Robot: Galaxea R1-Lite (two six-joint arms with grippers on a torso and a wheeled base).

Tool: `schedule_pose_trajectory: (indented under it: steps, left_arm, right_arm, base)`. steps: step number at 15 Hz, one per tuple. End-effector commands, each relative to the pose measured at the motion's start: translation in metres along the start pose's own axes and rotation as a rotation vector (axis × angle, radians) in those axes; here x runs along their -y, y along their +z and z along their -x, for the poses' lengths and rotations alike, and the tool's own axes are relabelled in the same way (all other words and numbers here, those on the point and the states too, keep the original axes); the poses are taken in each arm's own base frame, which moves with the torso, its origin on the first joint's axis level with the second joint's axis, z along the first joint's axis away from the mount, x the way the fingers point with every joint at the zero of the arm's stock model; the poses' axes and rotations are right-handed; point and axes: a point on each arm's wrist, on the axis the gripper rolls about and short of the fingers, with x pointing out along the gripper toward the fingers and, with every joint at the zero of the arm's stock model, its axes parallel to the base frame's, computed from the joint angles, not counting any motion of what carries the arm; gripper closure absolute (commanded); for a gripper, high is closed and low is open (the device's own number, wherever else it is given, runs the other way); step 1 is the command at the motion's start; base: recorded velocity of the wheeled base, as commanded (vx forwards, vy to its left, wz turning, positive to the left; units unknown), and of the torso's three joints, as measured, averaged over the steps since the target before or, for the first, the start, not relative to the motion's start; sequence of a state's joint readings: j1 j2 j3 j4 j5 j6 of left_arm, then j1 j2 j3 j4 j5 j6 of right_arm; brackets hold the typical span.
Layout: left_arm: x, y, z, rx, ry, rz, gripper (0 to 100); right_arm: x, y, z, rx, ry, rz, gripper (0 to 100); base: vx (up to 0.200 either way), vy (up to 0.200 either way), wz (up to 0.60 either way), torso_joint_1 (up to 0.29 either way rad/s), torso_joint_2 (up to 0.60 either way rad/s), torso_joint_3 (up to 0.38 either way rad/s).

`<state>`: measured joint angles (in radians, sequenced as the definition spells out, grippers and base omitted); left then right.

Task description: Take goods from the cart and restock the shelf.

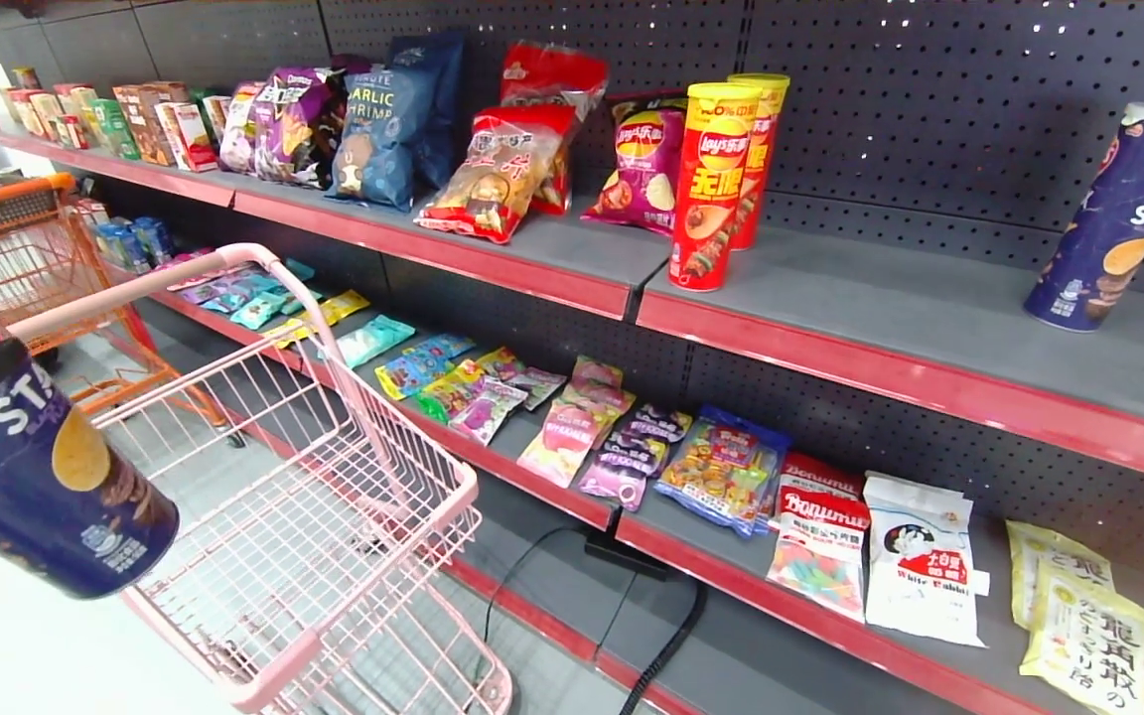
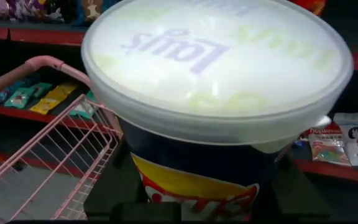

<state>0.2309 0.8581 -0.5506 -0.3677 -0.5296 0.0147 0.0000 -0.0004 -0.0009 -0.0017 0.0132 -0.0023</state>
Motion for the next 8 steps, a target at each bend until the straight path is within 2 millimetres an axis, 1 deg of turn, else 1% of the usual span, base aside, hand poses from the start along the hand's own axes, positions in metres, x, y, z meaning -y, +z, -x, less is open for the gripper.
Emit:
schedule_pose_trajectory:
  steps: [1,2,3,4,5,8]
  left_arm:
    - [0.012,0.001,0.02,0.046,-0.006,-0.028,100]
    - [0.014,0.0,0.024,0.043,-0.01,-0.026,100]
    - [0.02,-0.002,0.031,0.024,-0.041,-0.014,100]
    - [0.023,-0.005,0.035,0.004,-0.085,-0.003,100]
    - [0.025,-0.007,0.036,-0.01,-0.116,0.008,100]
    - [0.035,-0.014,0.04,-0.057,-0.28,0.019,100]
  right_arm:
    - [0.0,0.0,0.0,-0.001,0.001,0.001,0]
    - [0.0,0.0,0.0,0.0,0.001,0.001,0]
    - [0.0,0.0,0.0,-0.001,0.001,0.001,0]
    - [0.0,0.0,0.0,0.0,0.001,-0.001,0]
    - [0.0,0.0,0.0,0.0,0.001,0.001,0]
    - [0.0,0.0,0.0,-0.001,0.001,-0.001,0]
  base:
    - [0.0,0.0,0.0,0.193,-0.55,-0.339]
    - [0.0,0.0,0.0,0.212,-0.55,-0.354]
    - [0.0,0.0,0.0,0.222,-0.57,-0.364]
    - [0.0,0.0,0.0,0.227,-0.58,-0.349]
    - [0.0,0.0,0.0,0.237,-0.59,-0.354]
    - [0.0,0.0,0.0,0.246,-0.59,-0.344]
